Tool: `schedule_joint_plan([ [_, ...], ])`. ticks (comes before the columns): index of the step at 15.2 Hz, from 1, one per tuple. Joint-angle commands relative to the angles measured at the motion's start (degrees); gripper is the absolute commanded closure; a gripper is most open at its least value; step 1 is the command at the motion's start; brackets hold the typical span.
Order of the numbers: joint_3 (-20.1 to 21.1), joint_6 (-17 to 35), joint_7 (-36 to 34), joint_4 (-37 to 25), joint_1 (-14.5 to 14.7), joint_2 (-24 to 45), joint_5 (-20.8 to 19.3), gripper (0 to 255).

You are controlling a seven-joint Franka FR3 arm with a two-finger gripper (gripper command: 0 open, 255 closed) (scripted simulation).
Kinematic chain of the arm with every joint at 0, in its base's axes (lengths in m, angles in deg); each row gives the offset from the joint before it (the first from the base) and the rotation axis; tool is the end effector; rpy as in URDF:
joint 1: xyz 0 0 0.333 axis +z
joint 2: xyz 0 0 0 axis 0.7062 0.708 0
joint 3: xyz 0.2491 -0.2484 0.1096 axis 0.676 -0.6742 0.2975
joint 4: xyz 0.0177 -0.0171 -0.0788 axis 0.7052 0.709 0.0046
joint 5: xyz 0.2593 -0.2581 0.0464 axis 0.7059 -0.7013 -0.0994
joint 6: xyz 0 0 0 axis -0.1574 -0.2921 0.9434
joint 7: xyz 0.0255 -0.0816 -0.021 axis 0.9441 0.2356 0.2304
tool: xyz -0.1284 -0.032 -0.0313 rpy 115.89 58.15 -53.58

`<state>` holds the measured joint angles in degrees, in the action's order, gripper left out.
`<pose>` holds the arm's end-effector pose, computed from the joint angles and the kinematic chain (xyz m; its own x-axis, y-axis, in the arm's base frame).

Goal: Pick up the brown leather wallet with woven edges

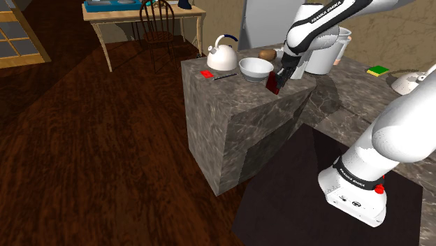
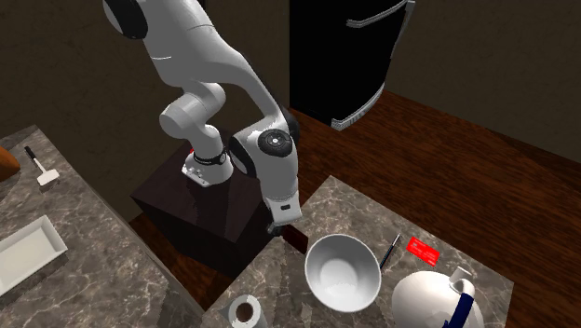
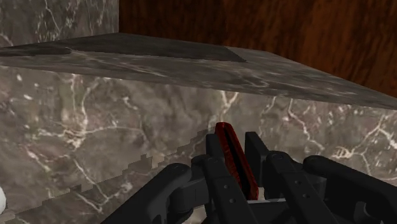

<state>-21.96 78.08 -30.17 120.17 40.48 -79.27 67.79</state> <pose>0.3958 -0.1963 0.3691 0.9924 -0.1160 0.0405 -0.1168 -0.9930 0.0165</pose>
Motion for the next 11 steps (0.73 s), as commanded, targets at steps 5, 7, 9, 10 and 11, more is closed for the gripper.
schedule_joint_plan([
  [5,0.0,0.05,0.02,0.02,0.0,0.03,0.02,255],
  [7,0.0,-0.03,0.02,-0.06,0.01,0.04,0.02,255],
  [9,0.14,-1.75,-0.37,-0.61,-0.08,-1.2,-0.5,255],
  [10,0.22,-2.61,-0.55,-0.91,-0.12,-1.79,-0.73,255],
  [11,0.3,-3.47,-0.72,-1.22,-0.17,-2.37,-0.95,255],
])
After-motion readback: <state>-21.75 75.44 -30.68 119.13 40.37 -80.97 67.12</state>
